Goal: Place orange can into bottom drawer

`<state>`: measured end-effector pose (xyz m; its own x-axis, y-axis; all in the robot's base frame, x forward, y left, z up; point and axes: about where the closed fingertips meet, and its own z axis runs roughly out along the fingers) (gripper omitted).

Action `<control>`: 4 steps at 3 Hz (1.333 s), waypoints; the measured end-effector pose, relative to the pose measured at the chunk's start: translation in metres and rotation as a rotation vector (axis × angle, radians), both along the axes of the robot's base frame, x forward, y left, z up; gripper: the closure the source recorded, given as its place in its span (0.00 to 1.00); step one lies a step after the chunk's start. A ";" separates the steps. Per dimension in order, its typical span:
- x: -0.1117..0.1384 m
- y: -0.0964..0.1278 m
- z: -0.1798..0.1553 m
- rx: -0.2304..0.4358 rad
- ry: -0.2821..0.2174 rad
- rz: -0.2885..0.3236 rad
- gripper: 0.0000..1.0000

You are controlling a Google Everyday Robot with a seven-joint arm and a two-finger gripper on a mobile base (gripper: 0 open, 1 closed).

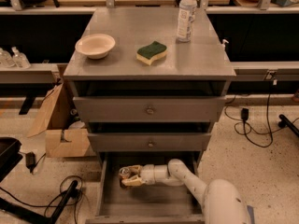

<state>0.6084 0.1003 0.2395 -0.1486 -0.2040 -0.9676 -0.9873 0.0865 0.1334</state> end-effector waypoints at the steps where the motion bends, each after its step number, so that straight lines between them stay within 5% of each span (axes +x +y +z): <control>1: -0.005 -0.013 -0.019 0.028 -0.014 -0.032 0.97; 4: -0.008 -0.005 -0.018 0.033 -0.008 -0.020 0.28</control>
Offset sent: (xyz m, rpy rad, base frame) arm -0.0043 -0.0123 -0.0163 0.0264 -0.0114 -0.0299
